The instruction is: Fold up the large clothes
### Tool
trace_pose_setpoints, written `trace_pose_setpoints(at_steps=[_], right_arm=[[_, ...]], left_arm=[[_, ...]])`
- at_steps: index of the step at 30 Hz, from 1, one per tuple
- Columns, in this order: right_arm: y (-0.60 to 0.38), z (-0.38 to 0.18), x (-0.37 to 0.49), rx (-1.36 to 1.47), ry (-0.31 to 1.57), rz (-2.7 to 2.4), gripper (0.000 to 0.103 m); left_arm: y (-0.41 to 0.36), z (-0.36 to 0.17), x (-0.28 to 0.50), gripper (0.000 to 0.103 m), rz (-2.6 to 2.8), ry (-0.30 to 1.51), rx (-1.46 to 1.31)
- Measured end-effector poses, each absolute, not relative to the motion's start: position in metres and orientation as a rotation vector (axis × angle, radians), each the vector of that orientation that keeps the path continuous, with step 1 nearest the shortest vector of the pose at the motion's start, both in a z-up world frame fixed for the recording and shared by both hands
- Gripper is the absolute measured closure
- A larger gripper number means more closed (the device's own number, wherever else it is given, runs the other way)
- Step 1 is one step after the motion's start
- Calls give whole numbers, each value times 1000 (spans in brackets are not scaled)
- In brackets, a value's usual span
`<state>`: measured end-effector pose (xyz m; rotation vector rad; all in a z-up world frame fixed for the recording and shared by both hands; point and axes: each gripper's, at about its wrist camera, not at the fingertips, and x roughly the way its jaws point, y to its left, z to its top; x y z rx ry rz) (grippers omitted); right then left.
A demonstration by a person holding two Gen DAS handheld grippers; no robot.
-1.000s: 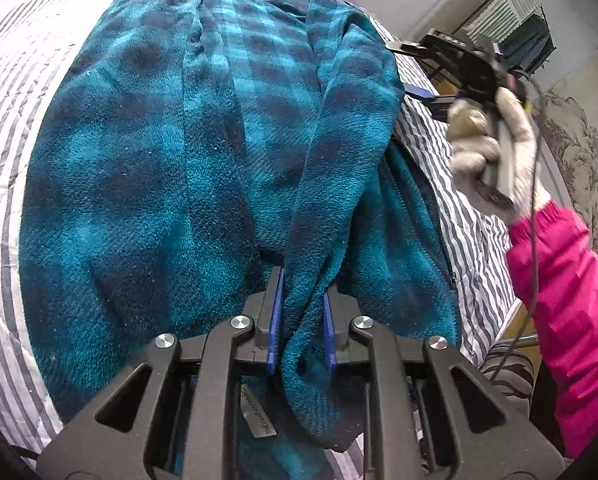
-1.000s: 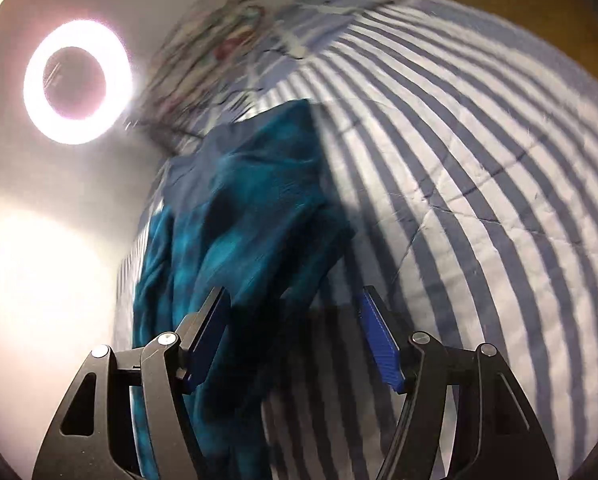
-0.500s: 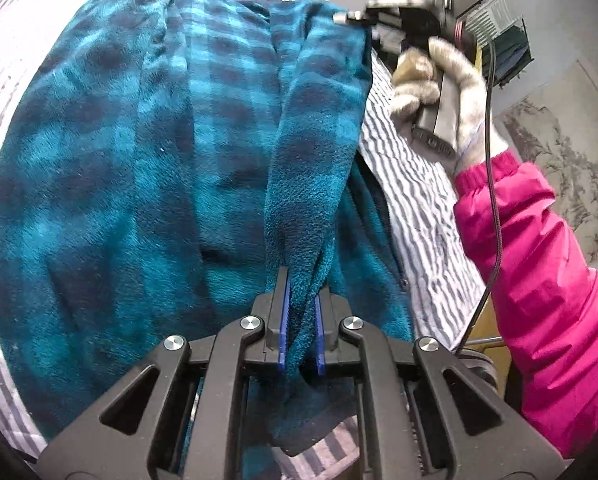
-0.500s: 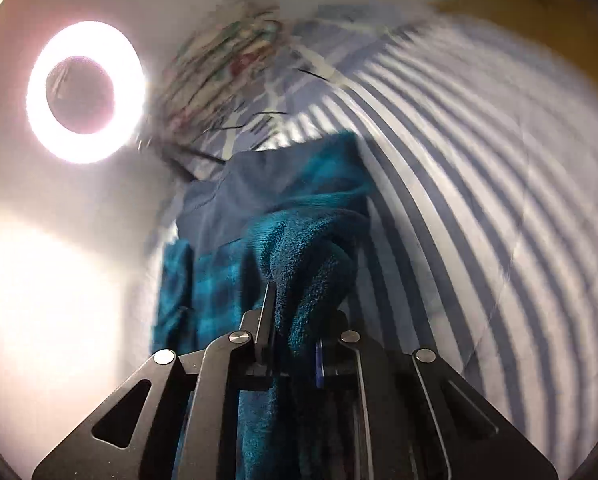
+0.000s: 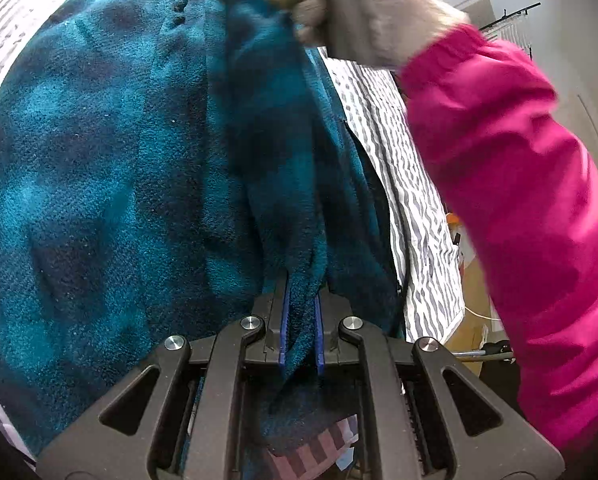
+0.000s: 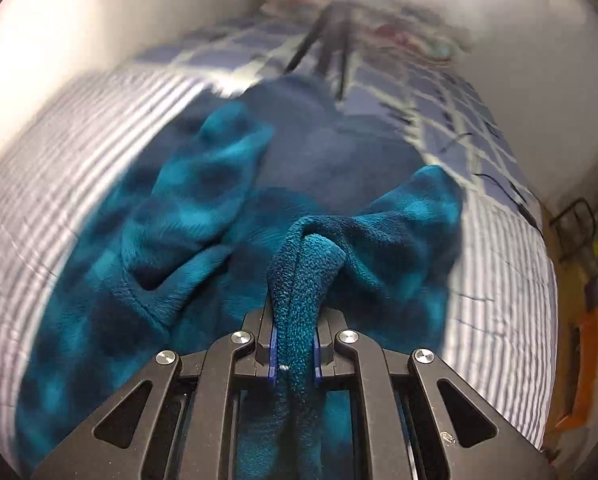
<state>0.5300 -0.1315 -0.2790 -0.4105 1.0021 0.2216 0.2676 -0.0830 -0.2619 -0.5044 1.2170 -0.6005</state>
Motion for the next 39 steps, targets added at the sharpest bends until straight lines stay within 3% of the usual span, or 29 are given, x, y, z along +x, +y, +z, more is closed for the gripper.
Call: trace_pose_setpoints(at_steps=[2, 3, 4, 15, 19, 26, 31, 32, 33, 34, 35, 39], right_arm=[[-125, -296, 531, -404, 1031, 270, 79], [-124, -299, 531, -391, 1030, 294, 65], [-125, -297, 530, -372, 1025, 325, 59], [-246, -207, 465, 104, 938, 415, 58], [-236, -224, 439, 55, 981, 437, 76], [-171, -297, 433, -88, 1127, 458, 75], [-179, -269, 412, -76, 1088, 470, 74], [-188, -260, 404, -52, 1073, 466, 74], [-202, -246, 392, -24, 1051, 453, 69], [-219, -233, 377, 9, 1030, 438, 61], [-236, -222, 359, 42, 1013, 418, 56], [-286, -208, 295, 115, 1017, 347, 52]], left_arm=[[-81, -262, 268, 96, -598, 1218, -503], [-78, -262, 267, 96, -599, 1218, -500], [-76, -262, 267, 96, -598, 1220, -499], [-69, -250, 259, 96, -582, 1214, -523], [-62, -240, 251, 95, -569, 1196, -506], [-45, -225, 237, 95, -542, 1177, -478], [-10, -201, 222, 95, -565, 1109, -515], [-5, -198, 217, 94, -562, 1094, -512], [6, -193, 210, 84, -550, 1068, -511], [11, -190, 206, 68, -543, 1052, -514], [19, -188, 199, 62, -532, 1028, -519], [40, -205, 174, 58, -460, 1018, -563]])
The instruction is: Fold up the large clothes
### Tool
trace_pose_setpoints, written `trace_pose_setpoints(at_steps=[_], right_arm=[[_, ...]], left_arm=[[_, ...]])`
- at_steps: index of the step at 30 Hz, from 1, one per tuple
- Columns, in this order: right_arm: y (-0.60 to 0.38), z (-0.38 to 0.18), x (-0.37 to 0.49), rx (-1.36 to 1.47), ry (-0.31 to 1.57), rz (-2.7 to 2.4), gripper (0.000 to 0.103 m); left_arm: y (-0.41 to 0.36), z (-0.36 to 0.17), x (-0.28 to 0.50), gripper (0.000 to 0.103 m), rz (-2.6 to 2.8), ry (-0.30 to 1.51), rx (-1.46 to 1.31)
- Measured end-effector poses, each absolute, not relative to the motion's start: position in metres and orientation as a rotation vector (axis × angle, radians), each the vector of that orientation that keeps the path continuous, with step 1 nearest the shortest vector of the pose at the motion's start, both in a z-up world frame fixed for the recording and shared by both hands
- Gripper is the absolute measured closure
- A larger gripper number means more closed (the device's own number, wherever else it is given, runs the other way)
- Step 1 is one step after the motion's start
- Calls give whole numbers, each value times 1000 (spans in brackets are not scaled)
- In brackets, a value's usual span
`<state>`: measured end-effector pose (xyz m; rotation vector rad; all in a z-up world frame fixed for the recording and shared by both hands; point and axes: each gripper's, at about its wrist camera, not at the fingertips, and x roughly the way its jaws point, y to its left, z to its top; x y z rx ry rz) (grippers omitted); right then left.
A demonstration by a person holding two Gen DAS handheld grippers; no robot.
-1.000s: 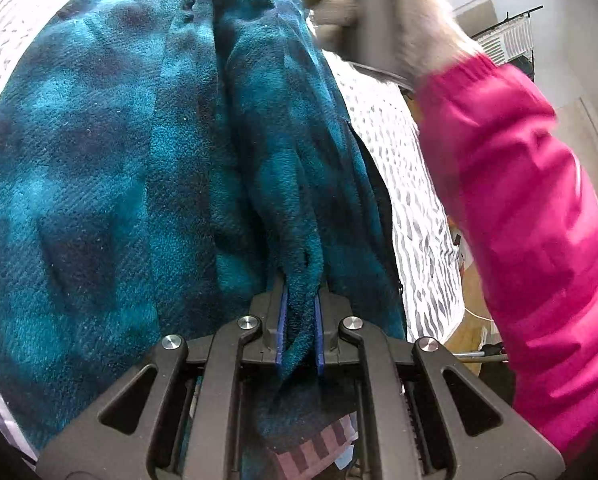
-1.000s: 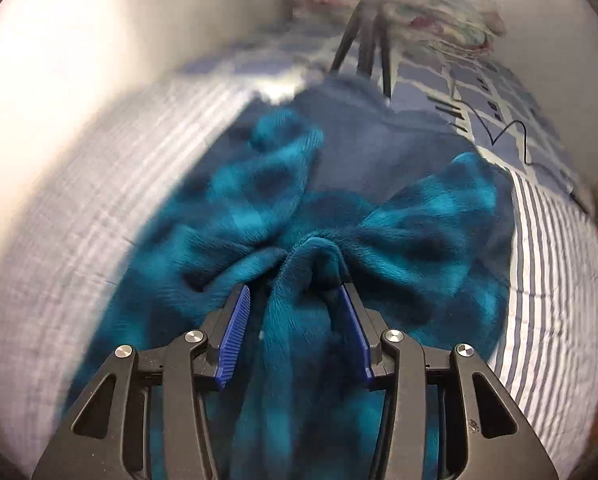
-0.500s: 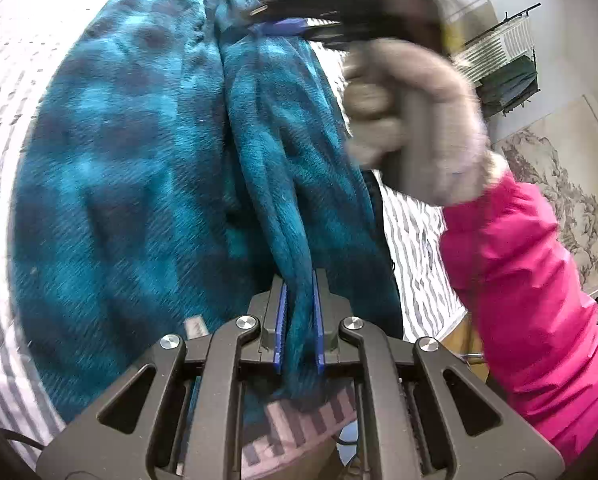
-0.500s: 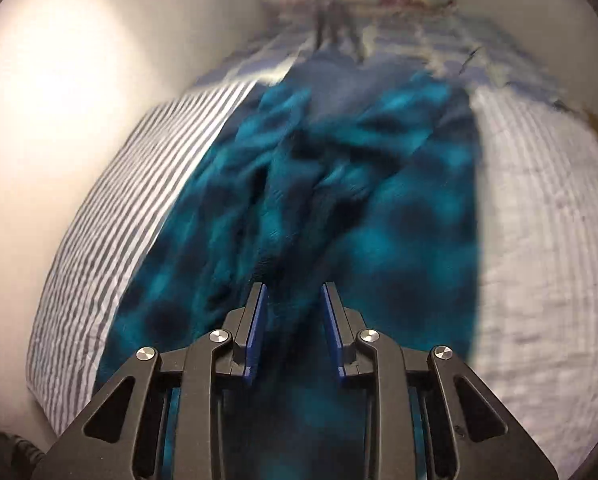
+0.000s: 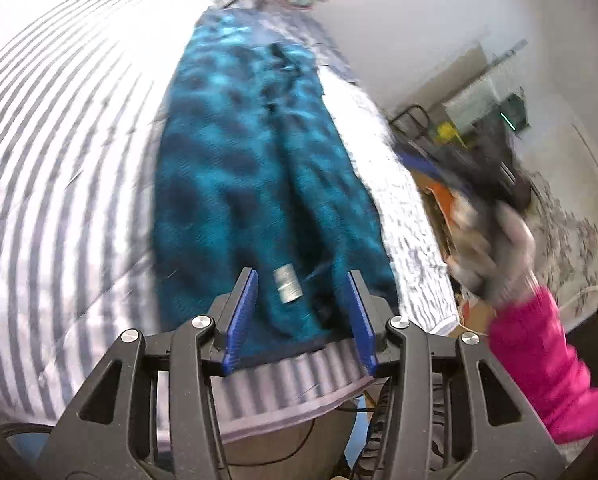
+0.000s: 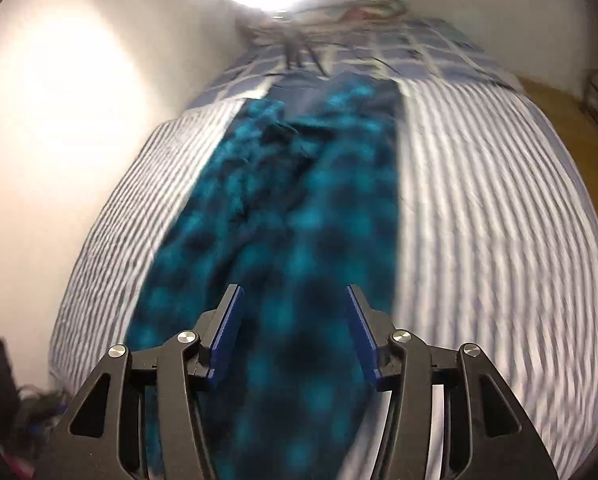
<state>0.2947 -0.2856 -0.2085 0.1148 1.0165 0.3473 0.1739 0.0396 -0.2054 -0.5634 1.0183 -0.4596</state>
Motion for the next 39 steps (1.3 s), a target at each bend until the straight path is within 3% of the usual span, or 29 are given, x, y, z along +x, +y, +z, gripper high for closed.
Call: trace_pose_setpoints(at_steps=[3, 6, 16, 17, 18, 19, 20, 22, 26, 29, 32, 33, 35, 36, 39], right_arm=[[-312, -225, 249, 176, 1077, 293, 43], [-319, -248, 217, 234, 1130, 296, 43], [-296, -314, 194, 307, 1270, 345, 42], [-295, -314, 195, 310, 1263, 348, 48], [-293, -315, 196, 314, 1257, 360, 71], [-290, -316, 198, 321, 1265, 374, 83], [-288, -317, 201, 326, 1266, 374, 87], [-287, -310, 203, 321, 1256, 372, 94], [-311, -275, 183, 320, 1158, 392, 96], [-319, -282, 180, 337, 1158, 363, 96], [-304, -300, 178, 323, 1189, 365, 96], [-302, -300, 177, 321, 1178, 366, 91], [-304, -296, 175, 339, 1167, 370, 86], [-307, -293, 171, 353, 1160, 380, 78], [-319, -281, 172, 395, 1126, 404, 38]], left_arm=[[51, -211, 169, 57, -387, 1005, -570], [59, -223, 167, 44, -316, 996, -551], [73, -283, 187, 44, -318, 1117, -768], [68, -284, 190, 46, -331, 1117, -750], [62, -285, 192, 57, -331, 1121, -726], [57, -284, 193, 81, -326, 1124, -703], [53, -283, 194, 89, -320, 1129, -671], [50, -281, 193, 93, -314, 1124, -672], [52, -266, 184, 93, -336, 1072, -695], [51, -272, 185, 92, -317, 1087, -672], [60, -285, 187, 75, -308, 1129, -755], [62, -286, 187, 69, -314, 1123, -774], [64, -286, 189, 68, -323, 1112, -777], [62, -287, 190, 68, -340, 1117, -775], [49, -294, 191, 68, -390, 1159, -730]])
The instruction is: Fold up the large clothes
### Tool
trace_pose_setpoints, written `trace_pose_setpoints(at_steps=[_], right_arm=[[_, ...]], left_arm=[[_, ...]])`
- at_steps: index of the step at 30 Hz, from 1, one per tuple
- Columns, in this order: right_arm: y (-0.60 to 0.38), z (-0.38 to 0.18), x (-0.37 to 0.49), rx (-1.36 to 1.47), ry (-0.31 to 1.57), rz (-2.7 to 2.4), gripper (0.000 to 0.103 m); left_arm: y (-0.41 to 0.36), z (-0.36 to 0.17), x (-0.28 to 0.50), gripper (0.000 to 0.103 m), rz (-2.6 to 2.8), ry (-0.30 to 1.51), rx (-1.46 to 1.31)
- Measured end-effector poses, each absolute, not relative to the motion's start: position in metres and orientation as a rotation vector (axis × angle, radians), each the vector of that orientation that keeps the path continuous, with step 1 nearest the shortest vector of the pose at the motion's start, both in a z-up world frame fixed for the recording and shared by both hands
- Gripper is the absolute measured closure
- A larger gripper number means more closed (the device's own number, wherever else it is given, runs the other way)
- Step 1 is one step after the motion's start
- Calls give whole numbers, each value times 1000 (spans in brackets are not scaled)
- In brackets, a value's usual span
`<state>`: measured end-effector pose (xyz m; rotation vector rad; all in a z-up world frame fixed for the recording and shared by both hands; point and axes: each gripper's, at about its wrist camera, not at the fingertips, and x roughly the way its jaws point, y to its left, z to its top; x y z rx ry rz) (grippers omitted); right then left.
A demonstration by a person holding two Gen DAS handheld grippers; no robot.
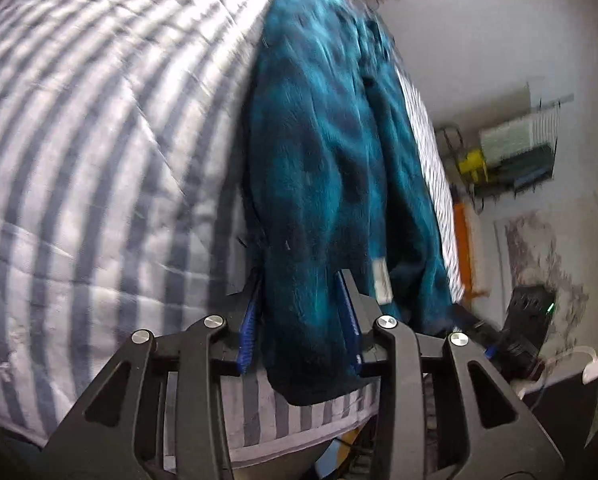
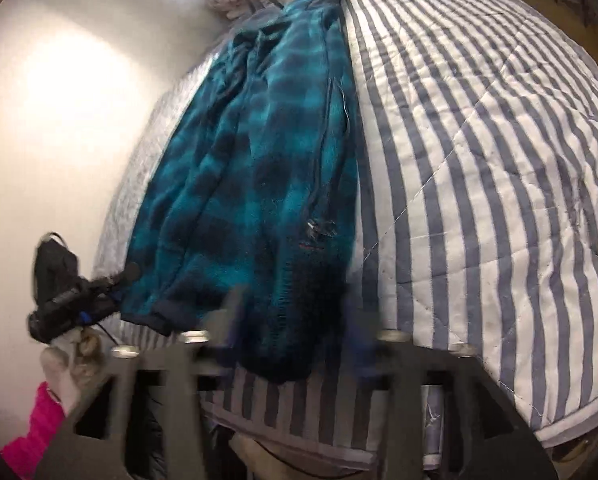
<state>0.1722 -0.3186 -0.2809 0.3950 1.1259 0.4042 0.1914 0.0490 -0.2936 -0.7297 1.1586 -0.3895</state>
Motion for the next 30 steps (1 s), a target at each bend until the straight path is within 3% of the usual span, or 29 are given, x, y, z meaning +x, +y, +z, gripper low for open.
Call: trace_pose_setpoints(at_steps=[3, 6, 8, 12, 13, 20, 30], right_arm=[[-314, -291, 174, 411, 1171, 452, 37], [-304, -304, 178, 396, 1237, 488, 38], [-297, -313, 181, 418, 1276, 520, 45], [-295, -316, 182, 478, 1278, 569, 79], [-302, -313, 180, 555, 1249, 594, 83], [-311, -322, 177, 598, 1243, 596, 88], [-325, -253, 201, 629, 1045, 659, 88]], left_arm=[[38, -298, 186, 70, -411, 1168, -676], [40, -295, 186, 84, -425, 1169, -690], [42, -290, 184, 87, -437, 1158, -703], [53, -271, 177, 89, -463, 1105, -763], [56, -265, 175, 89, -468, 1082, -770], [47, -268, 188, 90, -471, 1115, -761], [47, -203, 233, 90, -494, 964, -768]])
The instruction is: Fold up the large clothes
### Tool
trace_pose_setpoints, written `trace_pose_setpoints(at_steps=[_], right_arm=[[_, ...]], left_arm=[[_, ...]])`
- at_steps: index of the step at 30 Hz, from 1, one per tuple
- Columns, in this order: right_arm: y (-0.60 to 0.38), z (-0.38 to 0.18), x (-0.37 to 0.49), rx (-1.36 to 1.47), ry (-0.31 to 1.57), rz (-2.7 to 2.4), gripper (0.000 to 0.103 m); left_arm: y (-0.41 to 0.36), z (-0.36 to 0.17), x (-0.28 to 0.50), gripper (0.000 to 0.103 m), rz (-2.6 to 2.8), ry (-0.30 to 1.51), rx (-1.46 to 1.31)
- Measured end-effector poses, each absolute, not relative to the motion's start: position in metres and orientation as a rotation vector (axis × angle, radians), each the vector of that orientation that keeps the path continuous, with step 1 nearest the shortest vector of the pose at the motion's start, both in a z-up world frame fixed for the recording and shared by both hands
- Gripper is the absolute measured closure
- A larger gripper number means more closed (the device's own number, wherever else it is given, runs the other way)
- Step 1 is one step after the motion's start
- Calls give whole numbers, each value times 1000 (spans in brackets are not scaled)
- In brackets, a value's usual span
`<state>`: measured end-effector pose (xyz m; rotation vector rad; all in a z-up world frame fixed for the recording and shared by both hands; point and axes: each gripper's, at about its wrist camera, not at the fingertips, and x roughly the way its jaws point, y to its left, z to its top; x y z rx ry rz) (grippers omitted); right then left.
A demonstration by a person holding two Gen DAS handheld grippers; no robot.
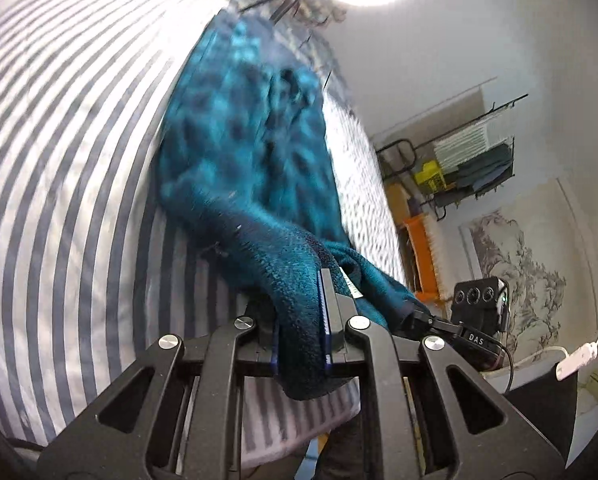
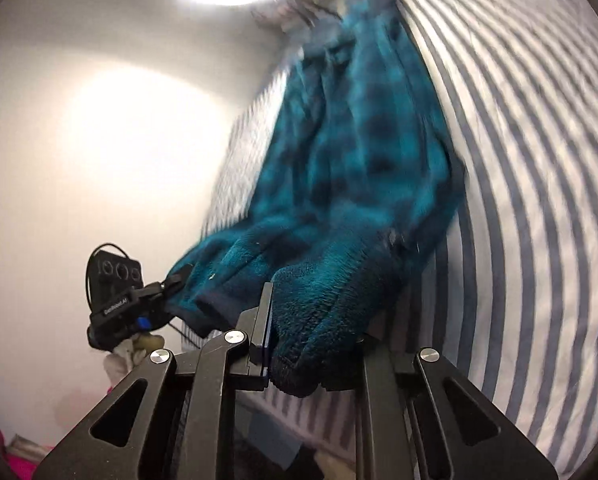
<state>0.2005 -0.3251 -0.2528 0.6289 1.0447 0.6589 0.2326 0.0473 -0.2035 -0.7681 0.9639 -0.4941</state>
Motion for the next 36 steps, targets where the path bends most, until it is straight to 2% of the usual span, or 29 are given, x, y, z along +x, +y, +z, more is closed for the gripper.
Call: trace_pose_setpoints(at_steps=[9, 18, 27, 32, 36], right_arm=[[-310, -221, 277, 559, 984, 574, 88], [-290, -259, 350, 497, 1075, 479, 85], [-288, -289, 370, 510, 1132, 435, 85], [-302, -286, 370, 614, 1139, 483, 81], [-318, -277, 367, 687, 1141, 529, 73]], left_arm=[[54, -199, 300, 90, -411, 929, -775], [44, -244, 360, 90, -326, 1004, -773], [39, -274, 388, 87, -295, 1071, -766], [51, -270, 394, 84, -330, 1117, -866], [60, -264, 399, 78, -363, 1131, -954]])
